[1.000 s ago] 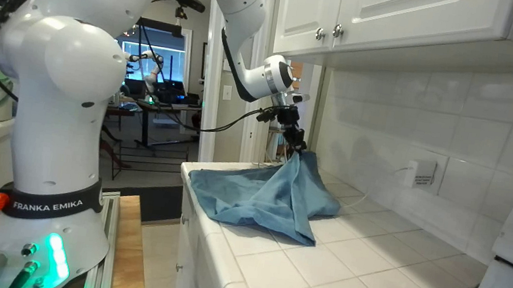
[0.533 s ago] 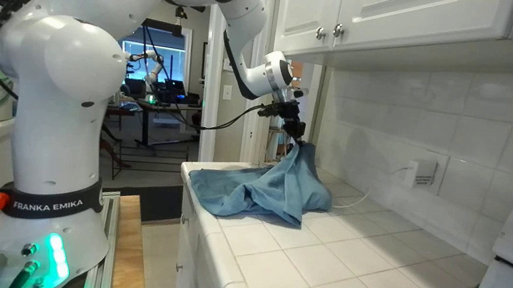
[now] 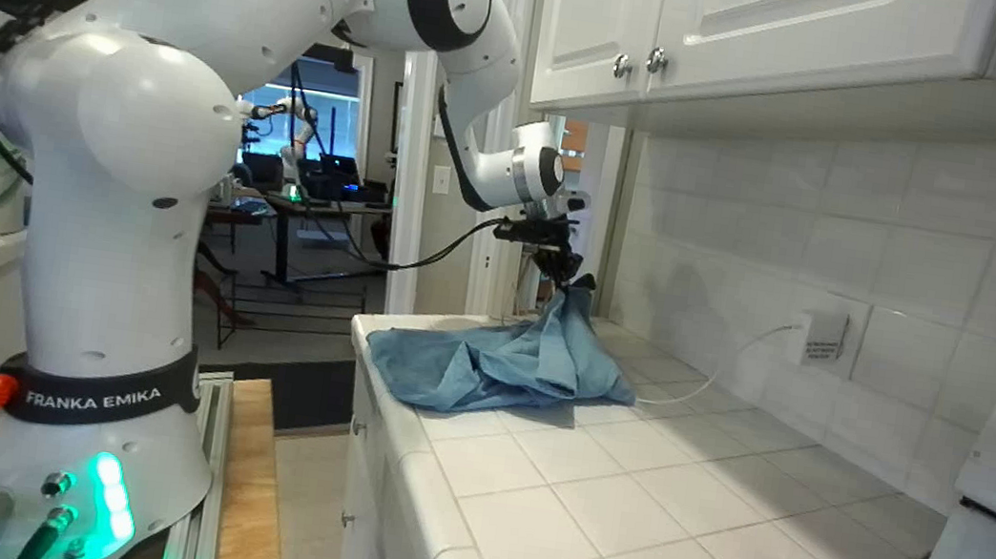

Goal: Fold the blue pillowcase in half from right to left.

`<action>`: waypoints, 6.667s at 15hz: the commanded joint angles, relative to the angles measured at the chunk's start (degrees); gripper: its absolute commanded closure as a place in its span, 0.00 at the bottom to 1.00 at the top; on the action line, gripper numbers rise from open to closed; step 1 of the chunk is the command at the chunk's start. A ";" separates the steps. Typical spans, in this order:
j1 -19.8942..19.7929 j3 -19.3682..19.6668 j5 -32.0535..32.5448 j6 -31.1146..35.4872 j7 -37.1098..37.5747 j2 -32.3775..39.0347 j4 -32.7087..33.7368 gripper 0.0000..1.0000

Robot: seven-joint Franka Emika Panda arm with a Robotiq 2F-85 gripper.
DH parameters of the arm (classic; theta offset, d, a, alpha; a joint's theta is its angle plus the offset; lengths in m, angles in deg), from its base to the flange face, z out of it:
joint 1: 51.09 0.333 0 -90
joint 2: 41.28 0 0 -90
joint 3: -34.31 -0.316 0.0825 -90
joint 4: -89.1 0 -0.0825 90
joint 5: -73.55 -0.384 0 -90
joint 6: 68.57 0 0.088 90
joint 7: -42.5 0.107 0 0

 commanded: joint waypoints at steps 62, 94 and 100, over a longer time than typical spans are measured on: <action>-22.10 -3.95 -12.80 4.66 -32.10 -60.48 -74.10 0.00; -26.54 -4.50 17.01 6.08 -23.03 -41.87 -61.71 0.00; -27.31 -5.17 20.85 11.04 -21.67 -37.32 -59.48 0.00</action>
